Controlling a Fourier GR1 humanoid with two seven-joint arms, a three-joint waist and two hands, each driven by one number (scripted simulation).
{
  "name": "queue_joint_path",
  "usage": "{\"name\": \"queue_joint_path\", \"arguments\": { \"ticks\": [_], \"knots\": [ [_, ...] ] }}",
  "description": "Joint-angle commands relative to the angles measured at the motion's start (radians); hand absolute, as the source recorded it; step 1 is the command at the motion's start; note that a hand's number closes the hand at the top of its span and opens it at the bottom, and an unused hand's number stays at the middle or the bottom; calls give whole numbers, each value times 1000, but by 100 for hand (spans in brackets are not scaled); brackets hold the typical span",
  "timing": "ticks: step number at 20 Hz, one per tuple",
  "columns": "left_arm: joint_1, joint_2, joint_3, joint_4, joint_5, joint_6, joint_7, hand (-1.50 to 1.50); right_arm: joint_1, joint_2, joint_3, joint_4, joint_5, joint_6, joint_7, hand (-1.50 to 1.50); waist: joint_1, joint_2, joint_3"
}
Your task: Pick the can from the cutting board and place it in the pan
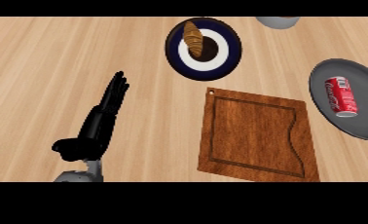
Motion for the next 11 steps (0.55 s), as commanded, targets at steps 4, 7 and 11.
{"name": "queue_joint_path", "arguments": {
  "ticks": [4,7,11],
  "knots": [
    [5,-19,-4,-22,14,3,7,0,30,-20,23,7,-14,166,-181,-150,4,0,-1],
    [33,-10,-17,-22,2,-4,3,0,57,-3,29,-5,-25,138,-225,-150,3,-2,0],
    [64,-7,-25,-15,-13,-4,-28,0,59,-32,41,-20,-23,78,-241,-150,6,-2,-2]
  ]
}}
